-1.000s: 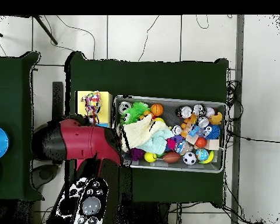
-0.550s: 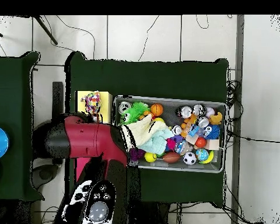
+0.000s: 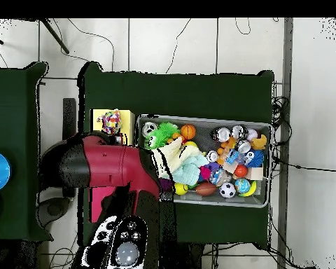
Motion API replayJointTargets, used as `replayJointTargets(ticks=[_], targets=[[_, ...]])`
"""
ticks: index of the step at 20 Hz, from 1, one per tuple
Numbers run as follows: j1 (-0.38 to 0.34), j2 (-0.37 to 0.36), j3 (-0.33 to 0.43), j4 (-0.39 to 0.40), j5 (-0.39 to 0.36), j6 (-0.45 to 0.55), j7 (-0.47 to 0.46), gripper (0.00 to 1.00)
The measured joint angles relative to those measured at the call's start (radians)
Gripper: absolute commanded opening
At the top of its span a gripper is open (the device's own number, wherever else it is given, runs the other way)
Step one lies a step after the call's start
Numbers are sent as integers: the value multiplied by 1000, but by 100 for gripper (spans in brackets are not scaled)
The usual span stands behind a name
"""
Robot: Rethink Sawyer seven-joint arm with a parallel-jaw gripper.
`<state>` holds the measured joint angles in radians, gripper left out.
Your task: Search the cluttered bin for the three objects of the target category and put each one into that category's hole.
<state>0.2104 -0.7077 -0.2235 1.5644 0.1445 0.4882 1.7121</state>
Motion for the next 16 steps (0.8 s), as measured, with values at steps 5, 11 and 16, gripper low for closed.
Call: replayJointTargets(ticks=[5, 11, 16], targets=[[-1, 0, 8, 0, 0, 0, 0, 100], [-1, 0, 12, 0, 0, 0, 0, 100], [-1, 0, 15, 0, 0, 0, 0, 100]])
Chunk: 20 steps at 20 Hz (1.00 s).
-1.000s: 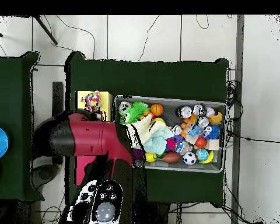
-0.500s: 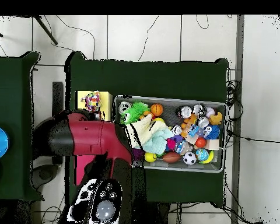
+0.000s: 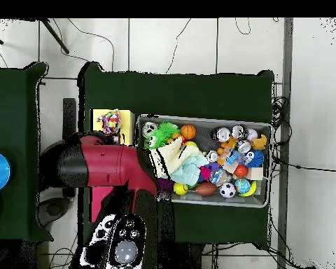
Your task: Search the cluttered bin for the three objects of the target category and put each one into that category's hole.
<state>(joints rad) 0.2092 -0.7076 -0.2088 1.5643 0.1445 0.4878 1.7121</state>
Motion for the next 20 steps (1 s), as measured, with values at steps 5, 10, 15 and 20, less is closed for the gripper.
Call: replayJointTargets(ticks=[5, 10, 15, 20], targets=[[0, 0, 3, 0, 0, 0, 0, 100], [0, 0, 4, 0, 0, 0, 0, 0], [0, 0, 4, 0, 0, 0, 0, 0], [0, 0, 4, 0, 0, 0, 0, 0]])
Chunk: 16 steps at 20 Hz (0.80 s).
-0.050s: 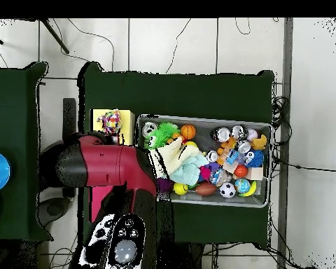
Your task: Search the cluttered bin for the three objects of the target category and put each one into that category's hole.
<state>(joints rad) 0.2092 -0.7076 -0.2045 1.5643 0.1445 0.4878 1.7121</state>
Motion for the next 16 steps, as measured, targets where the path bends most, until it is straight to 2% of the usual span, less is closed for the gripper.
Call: replayJointTargets(ticks=[7, 16], targets=[[-5, 2, 2, -3, -1, 0, 0, 0], [-35, 24, 27, -45, -49, 0, 0, 0]])
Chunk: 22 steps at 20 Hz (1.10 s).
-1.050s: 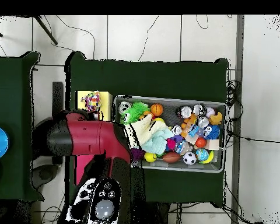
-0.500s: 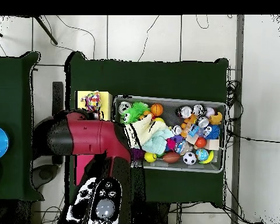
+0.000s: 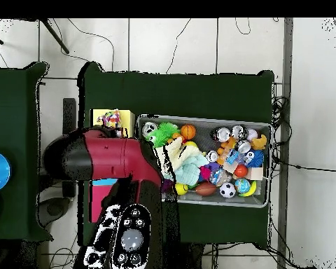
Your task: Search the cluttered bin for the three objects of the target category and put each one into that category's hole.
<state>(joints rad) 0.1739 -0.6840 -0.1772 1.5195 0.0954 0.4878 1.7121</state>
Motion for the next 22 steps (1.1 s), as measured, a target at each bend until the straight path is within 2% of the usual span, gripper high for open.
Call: replayJointTargets(ticks=[6, 11, 13, 22], targets=[[-3, 16, 7, -12, -28, -17, 0, 0], [-8, 29, 25, -12, -43, -88, 0, 0], [-14, 42, 41, -12, -44, -147, 0, 0], [-24, 81, 67, -12, -44, -239, 0, 0]])
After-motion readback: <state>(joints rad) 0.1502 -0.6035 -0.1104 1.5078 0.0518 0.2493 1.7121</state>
